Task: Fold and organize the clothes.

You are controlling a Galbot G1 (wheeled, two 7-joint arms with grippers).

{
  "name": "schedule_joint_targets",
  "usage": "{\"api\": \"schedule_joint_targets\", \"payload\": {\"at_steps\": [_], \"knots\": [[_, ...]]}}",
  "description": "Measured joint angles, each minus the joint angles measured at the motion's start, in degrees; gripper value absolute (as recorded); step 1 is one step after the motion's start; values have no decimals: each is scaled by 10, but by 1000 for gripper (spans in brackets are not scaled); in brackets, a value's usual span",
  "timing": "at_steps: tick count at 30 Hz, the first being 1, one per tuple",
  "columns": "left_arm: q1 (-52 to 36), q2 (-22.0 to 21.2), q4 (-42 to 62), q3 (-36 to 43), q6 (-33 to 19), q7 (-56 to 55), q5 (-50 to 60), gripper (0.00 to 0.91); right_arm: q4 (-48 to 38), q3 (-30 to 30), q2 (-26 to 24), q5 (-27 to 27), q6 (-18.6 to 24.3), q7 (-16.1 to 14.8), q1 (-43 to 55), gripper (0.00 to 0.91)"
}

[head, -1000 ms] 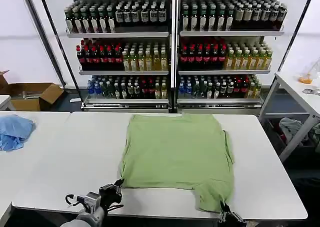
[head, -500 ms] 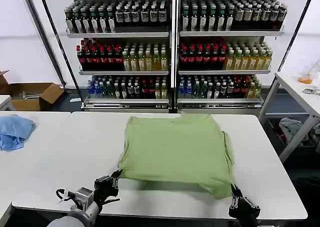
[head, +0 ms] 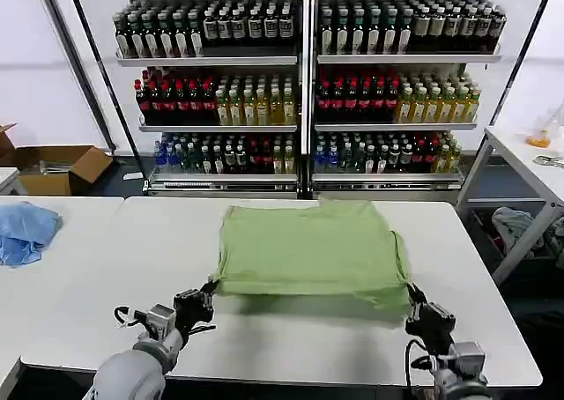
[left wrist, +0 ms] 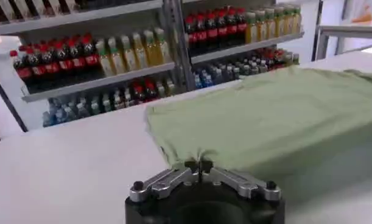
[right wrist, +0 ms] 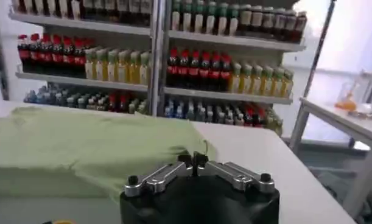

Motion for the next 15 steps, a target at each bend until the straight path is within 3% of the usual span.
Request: {"api": "schedule_joint_targets", "payload": {"at_steps": [9, 10, 11, 12, 15], "knots": [[-47, -15, 50, 33, 0, -11, 16, 50, -74, -40, -3, -20, -4, -9, 75, 0], [-50, -16, 54, 35, -1, -12, 17, 131, -80, -43, -3, -22, -5, -9, 81, 574], [-54, -18, 58, 38, -1, -13, 18, 171, -86, -46, -2, -25, -6, -10, 86, 846], [-57, -20, 62, 40, -1, -13, 19, 292, -92, -50, -2, -27, -6, -11, 90, 907], [-62, -24, 68, 43, -2, -15, 18, 907, -103, -57, 2, -32, -7, -13, 99, 907]]}}
